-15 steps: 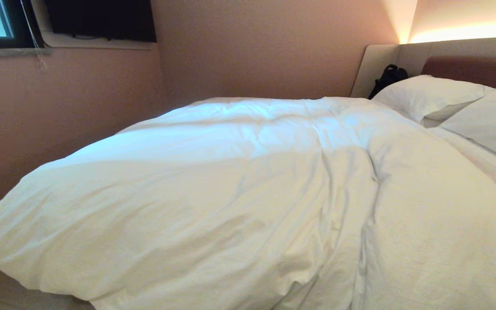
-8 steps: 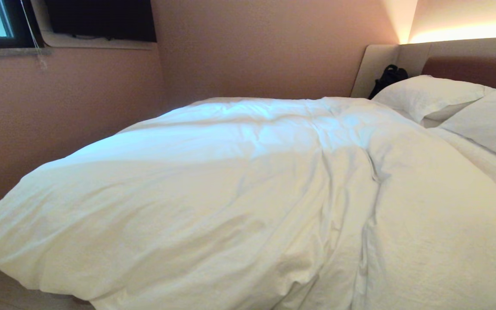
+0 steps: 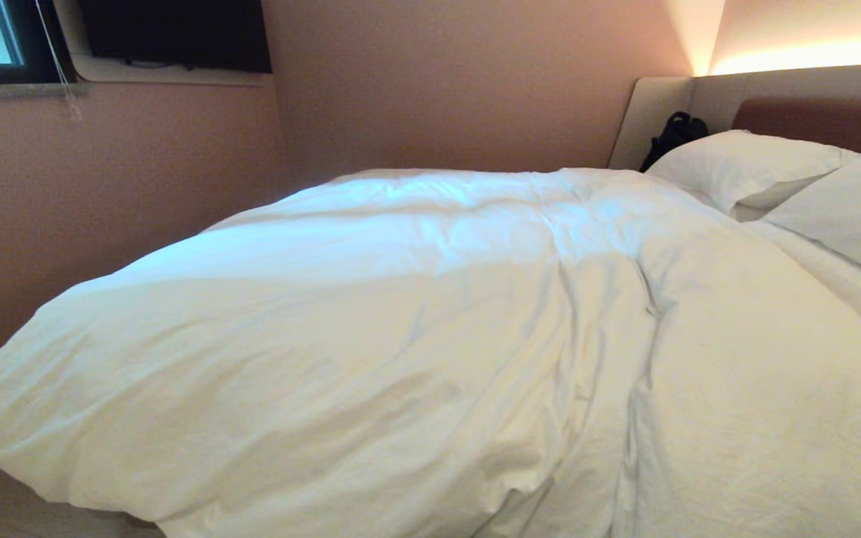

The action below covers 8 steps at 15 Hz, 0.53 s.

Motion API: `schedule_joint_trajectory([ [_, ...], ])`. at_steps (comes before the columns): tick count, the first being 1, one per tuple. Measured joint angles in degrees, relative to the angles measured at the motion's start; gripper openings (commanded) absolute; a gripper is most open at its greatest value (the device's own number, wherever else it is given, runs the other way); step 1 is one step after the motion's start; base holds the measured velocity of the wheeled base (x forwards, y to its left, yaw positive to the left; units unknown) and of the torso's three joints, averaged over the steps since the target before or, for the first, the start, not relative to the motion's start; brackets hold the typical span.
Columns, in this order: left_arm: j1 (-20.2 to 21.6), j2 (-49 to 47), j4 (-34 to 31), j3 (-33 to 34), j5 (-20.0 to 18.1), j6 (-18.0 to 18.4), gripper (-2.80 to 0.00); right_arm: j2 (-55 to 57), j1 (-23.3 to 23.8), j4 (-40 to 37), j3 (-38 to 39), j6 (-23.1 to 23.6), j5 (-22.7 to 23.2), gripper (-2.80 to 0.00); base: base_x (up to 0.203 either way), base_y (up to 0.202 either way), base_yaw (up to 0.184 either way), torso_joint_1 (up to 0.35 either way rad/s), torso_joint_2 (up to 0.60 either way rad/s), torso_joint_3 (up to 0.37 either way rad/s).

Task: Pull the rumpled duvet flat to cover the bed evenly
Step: Flatten the corners of the folded blanket

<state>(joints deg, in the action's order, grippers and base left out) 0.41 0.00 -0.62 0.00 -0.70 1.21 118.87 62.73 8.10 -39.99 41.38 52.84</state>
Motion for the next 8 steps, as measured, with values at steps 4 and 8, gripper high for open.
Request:
schedule_joint_trajectory([
  [4,0.0,0.0,0.0,0.0,0.0,0.0,-2.8,-9.4,4.6,-2.2,1.8,-0.9,-1.8,-2.8,0.0,0.0,0.0,0.0,0.0,0.0],
  [8,0.0,0.0,0.0,0.0,0.0,0.0,-2.8,-16.7,7.5,-3.6,1.8,-4.1,-7.7,-2.8,0.0,0.0,0.0,0.0,0.0,0.0],
])
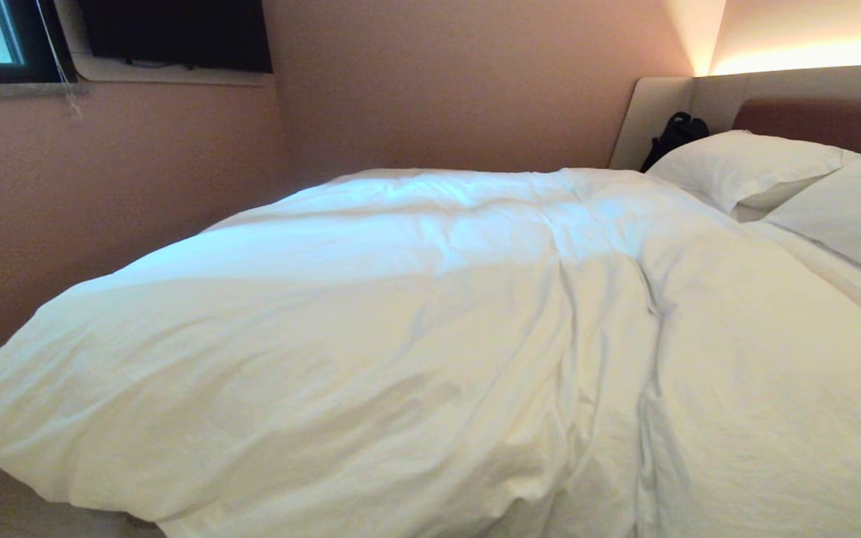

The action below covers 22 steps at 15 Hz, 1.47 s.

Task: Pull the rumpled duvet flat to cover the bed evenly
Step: Flatten the corners of the folded blanket

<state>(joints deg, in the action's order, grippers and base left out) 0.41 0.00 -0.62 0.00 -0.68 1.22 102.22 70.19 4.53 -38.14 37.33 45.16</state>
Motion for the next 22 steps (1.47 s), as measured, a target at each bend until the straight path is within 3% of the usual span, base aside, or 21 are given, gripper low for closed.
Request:
schedule_joint_trajectory([
  [5,0.0,0.0,0.0,0.0,0.0,0.0,-2.8,-2.6,1.2,1.3,-0.5,-4.0,-13.1,-2.8,0.0,0.0,0.0,0.0,0.0,0.0],
  [9,0.0,0.0,0.0,0.0,0.0,0.0,-2.8,-1.8,2.8,6.0,-0.7,-4.4,-25.3,-2.8,0.0,0.0,0.0,0.0,0.0,0.0],
  [12,0.0,0.0,0.0,0.0,0.0,0.0,-2.8,-1.4,2.9,8.1,0.0,-4.6,-31.2,-2.8,0.0,0.0,0.0,0.0,0.0,0.0],
  [17,0.0,0.0,0.0,0.0,0.0,0.0,-2.8,2.7,3.0,8.1,-1.2,-4.2,-30.2,-2.8,0.0,0.0,0.0,0.0,0.0,0.0],
  [22,0.0,0.0,0.0,0.0,0.0,0.0,-2.8,9.8,2.9,4.7,-8.3,-3.1,-22.6,-2.8,0.0,0.0,0.0,0.0,0.0,0.0],
])
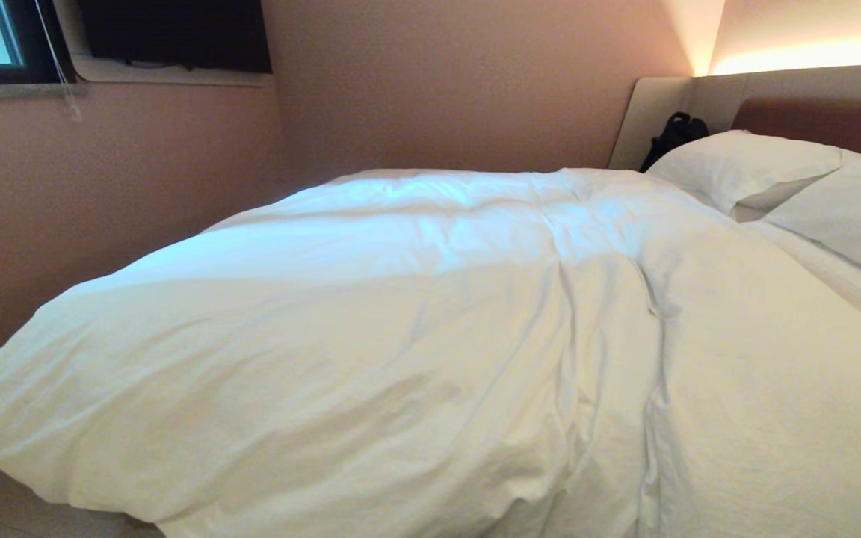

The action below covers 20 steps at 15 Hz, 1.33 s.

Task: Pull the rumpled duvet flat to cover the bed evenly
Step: Flatten the corners of the folded blanket

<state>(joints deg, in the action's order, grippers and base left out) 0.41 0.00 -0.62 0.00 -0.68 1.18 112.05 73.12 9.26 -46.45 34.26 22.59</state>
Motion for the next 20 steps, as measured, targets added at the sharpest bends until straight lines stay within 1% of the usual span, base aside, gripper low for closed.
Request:
schedule_joint_trajectory([
  [3,0.0,0.0,0.0,0.0,0.0,0.0,-2.8,0.9,0.0,-4.7,-5.7,0.5,7.4,-2.8,0.0,0.0,0.0,0.0,0.0,0.0],
  [4,0.0,0.0,0.0,0.0,0.0,0.0,-2.8,1.0,0.0,-6.9,-6.5,0.6,10.2,-2.8,0.0,0.0,0.0,0.0,0.0,0.0],
  [5,0.0,0.0,0.0,0.0,0.0,0.0,-2.8,0.9,0.0,-9.3,-7.7,0.9,12.9,0.0,0.0,0.0,0.0,0.0,0.0,0.0],
  [8,0.0,0.0,0.0,0.0,0.0,0.0,-2.8,0.2,0.2,-17.2,-11.1,3.2,19.8,0.0,0.0,0.0,0.0,0.0,0.0,0.0],
  [11,0.0,0.0,0.0,0.0,0.0,0.0,-2.8,0.3,0.2,-23.6,-11.8,6.1,24.6,0.0,0.0,0.0,0.0,0.0,0.0,0.0],
  [13,0.0,0.0,0.0,0.0,0.0,0.0,-2.8,0.4,0.1,-26.8,-12.0,7.5,26.5,0.0,0.0,0.0,0.0,0.0,0.0,0.0],
  [15,0.0,0.0,0.0,0.0,0.0,0.0,-2.8,1.0,0.0,-28.9,-12.9,8.6,27.3,0.0,0.0,0.0,0.0,0.0,0.0,0.0],
  [20,0.0,0.0,0.0,0.0,0.0,0.0,-2.8,5.9,-1.4,-32.3,-18.2,8.9,29.7,0.0,0.0,0.0,0.0,0.0,0.0,0.0],
])
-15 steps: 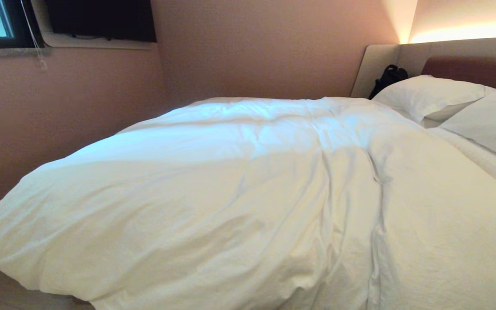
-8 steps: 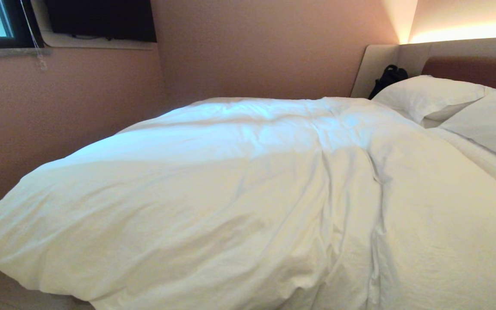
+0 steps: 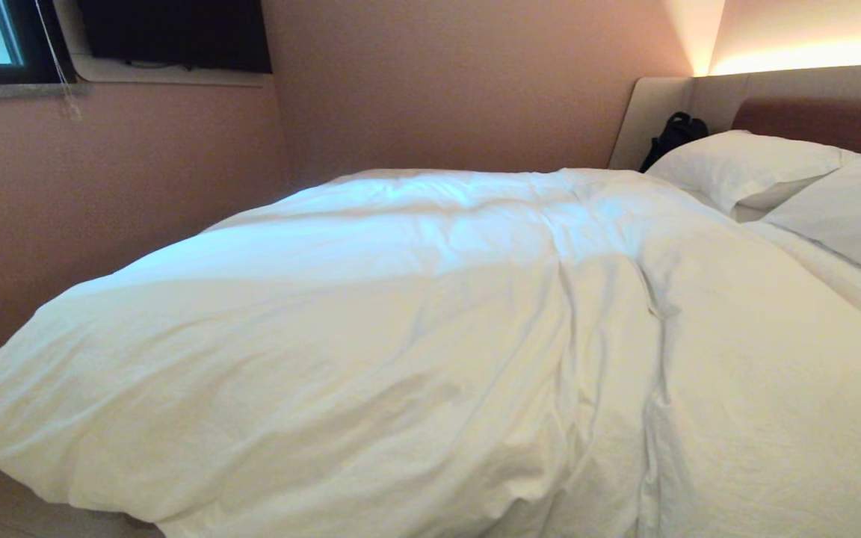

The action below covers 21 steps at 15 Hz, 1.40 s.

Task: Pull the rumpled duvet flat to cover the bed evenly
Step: Flatten the corners of the folded blanket

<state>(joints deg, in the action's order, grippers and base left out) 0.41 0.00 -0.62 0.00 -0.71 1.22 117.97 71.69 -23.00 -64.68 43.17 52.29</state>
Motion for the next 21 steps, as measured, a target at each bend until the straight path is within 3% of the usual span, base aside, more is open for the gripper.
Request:
schedule_joint_trajectory([
  [10,0.0,0.0,0.0,0.0,0.0,0.0,-2.8,8.4,-6.1,-2.7,-5.8,0.0,6.6,0.0,0.0,0.0,0.0,0.0,0.0,0.0],
  [18,0.0,0.0,0.0,0.0,0.0,0.0,-2.8,9.6,-7.5,-3.2,-5.0,-0.1,6.9,0.0,0.0,0.0,0.0,0.0,0.0,0.0],
  [19,0.0,0.0,0.0,0.0,0.0,0.0,-2.8,9.7,-7.6,-3.4,-4.9,-0.1,6.9,-2.8,0.0,0.0,0.0,0.0,0.0,0.0],
  [21,0.0,0.0,0.0,0.0,0.0,0.0,-2.8,9.8,-7.6,-3.9,-4.8,-0.1,6.9,-2.8,0.0,0.0,0.0,0.0,0.0,0.0],
])
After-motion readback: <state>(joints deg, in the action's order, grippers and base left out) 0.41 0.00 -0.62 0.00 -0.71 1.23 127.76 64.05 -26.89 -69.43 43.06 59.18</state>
